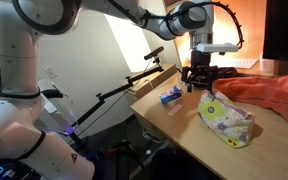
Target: Move the white purse to the left
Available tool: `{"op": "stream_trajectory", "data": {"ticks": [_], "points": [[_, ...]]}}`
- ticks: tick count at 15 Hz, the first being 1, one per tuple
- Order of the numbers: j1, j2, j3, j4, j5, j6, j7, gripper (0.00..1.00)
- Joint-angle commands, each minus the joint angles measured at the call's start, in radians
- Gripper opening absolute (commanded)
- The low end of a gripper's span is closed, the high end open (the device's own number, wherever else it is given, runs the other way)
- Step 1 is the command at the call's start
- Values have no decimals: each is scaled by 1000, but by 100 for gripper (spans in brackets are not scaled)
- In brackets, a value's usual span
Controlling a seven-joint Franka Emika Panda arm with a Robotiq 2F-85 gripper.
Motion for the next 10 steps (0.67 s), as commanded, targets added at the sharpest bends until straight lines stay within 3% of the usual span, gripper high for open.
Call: {"op": "stream_trajectory", "data": {"ticks": [1, 10], "points": [[0, -14, -6, -20, -16, 30, 28, 100], [-27, 45, -2, 15, 5, -33, -17, 100]]}}
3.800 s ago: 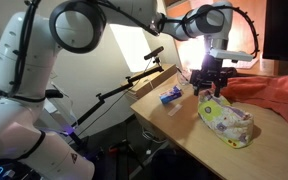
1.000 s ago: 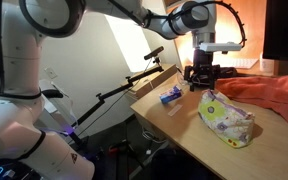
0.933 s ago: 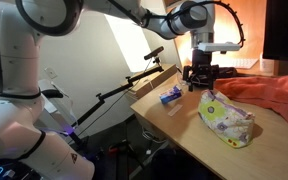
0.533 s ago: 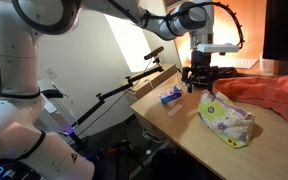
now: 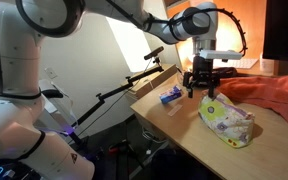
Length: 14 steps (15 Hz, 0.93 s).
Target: Move the white purse to the left
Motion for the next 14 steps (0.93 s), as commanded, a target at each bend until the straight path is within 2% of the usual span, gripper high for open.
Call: {"op": "stream_trajectory", "data": {"ticks": [1, 14], "points": [[-13, 18, 3, 16, 5, -32, -20, 100], [6, 31, -13, 38, -35, -10, 23, 100]]}}
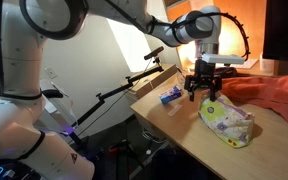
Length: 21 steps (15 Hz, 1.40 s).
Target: Move the white purse to the left
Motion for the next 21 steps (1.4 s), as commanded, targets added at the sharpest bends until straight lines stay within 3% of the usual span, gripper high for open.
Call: {"op": "stream_trajectory", "data": {"ticks": [1, 16, 21], "points": [[21, 7, -13, 31, -37, -8, 24, 100], [41, 13, -16, 57, -105, 15, 21, 100], [-5, 2, 11, -8, -90, 218, -83, 100]]}}
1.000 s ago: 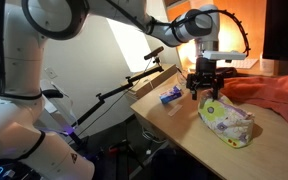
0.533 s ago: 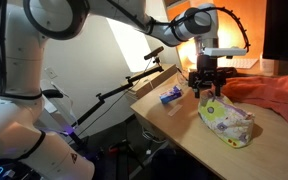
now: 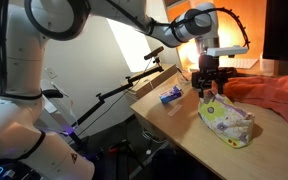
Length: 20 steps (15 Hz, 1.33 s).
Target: Move the white purse to the left
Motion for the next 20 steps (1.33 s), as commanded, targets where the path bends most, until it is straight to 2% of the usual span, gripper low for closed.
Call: {"op": "stream_trajectory", "data": {"ticks": [1, 5, 14, 20], "points": [[-29, -3, 10, -42, 7, 152, -60, 100], [-38, 5, 5, -69, 23, 234, -73, 100], [-34, -8, -2, -93, 71, 215, -17, 100], [-38, -35, -7, -127, 79, 252, 46, 100]]}}
